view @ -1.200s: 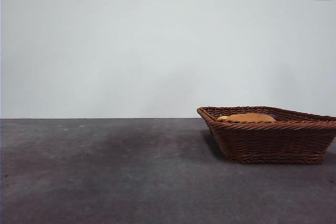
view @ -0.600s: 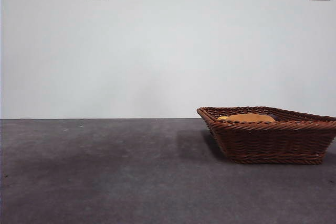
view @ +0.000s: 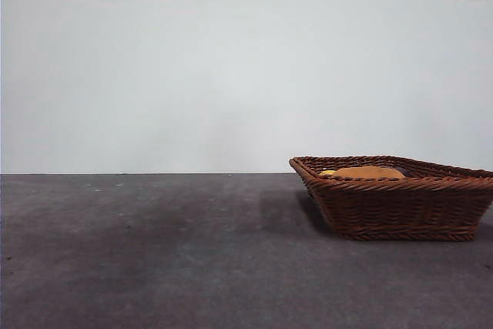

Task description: Help me put the vegetables on the table into the basket

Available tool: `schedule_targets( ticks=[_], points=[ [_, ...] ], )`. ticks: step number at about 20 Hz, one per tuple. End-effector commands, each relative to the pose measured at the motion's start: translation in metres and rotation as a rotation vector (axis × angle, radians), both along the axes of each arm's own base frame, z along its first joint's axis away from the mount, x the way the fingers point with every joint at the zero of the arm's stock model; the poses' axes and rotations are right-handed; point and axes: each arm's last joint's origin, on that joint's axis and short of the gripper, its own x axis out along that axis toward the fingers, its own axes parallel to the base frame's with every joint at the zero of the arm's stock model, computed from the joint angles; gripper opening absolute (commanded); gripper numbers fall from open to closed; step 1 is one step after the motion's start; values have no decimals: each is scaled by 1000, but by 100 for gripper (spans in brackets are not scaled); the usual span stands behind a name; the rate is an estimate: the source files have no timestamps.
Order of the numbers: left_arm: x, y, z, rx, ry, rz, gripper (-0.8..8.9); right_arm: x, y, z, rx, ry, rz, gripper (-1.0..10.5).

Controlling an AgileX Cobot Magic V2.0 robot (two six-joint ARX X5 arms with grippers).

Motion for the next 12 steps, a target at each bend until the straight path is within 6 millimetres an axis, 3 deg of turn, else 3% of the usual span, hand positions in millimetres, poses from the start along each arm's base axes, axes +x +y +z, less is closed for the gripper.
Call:
schedule_targets(
  ticks=[1,8,12],
  points=[
    [6,-6,-4,17,23,7,-4,16,-1,-8,10,77,-7,0],
    [11,-4,-5,91,-235,-104,-4,85,-4,-39,19,285,-8,0],
    [14,30,-13,119,-265,34,-4,114,-5,-59,23,381,-8,0]
  ],
)
